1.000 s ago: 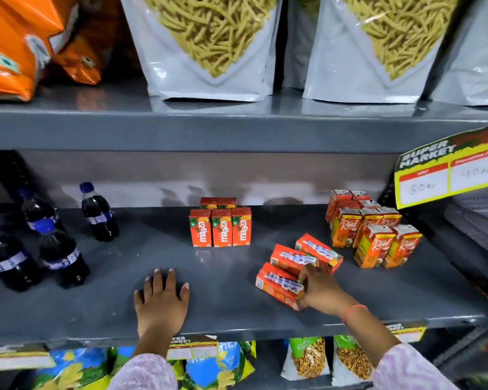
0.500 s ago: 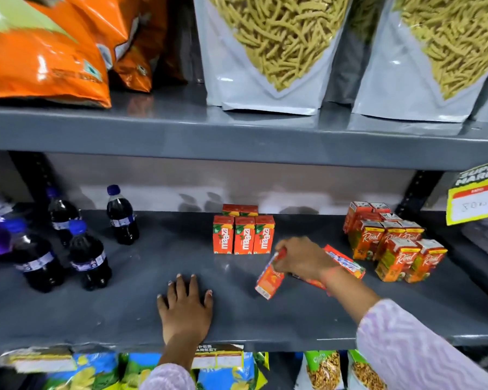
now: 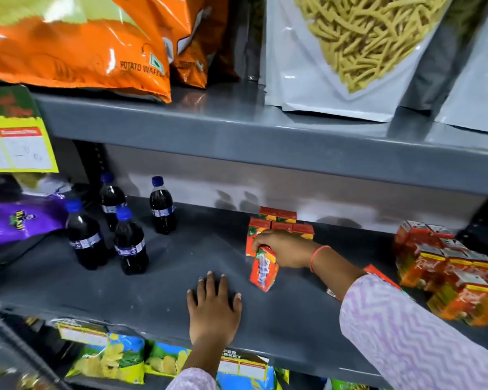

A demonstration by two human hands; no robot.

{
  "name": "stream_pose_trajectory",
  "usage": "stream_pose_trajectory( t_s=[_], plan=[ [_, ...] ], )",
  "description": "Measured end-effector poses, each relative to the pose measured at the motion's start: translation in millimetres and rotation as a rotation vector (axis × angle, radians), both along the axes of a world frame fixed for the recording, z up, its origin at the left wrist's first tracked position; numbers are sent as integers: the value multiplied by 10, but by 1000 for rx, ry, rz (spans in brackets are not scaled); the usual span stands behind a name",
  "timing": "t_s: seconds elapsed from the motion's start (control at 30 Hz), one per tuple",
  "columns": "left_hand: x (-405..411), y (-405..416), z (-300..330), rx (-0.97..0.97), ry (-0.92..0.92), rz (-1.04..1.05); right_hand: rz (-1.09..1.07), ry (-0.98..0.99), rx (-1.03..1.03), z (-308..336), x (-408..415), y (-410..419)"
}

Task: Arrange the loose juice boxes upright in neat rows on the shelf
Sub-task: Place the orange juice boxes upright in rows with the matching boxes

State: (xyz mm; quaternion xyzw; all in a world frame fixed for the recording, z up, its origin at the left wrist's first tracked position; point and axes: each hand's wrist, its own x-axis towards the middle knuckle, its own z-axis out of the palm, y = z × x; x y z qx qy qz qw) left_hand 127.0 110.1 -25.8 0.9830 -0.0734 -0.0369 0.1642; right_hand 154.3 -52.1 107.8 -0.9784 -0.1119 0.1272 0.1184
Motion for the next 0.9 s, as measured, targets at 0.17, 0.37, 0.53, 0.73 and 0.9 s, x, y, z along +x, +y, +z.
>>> stream_pose_trajectory(
  t_s=[0.17,0.37,0.53,0.73,0.9],
  plan=[
    [2,1,5,6,0,4,112,-23,-47,-30,51,-31],
    [6,5,-29,15,-10,9,200,-40,-123,192,-23,-84],
    [3,-5,-19,17,-8,17,119,-56,-165,190,24,-54],
    [9,-5,-17,6,-7,17,100,-38,-234,174,71,-41],
    [-1,-17,-28,13,-46,32,110,-104,-303,99,115,-53]
  ],
)
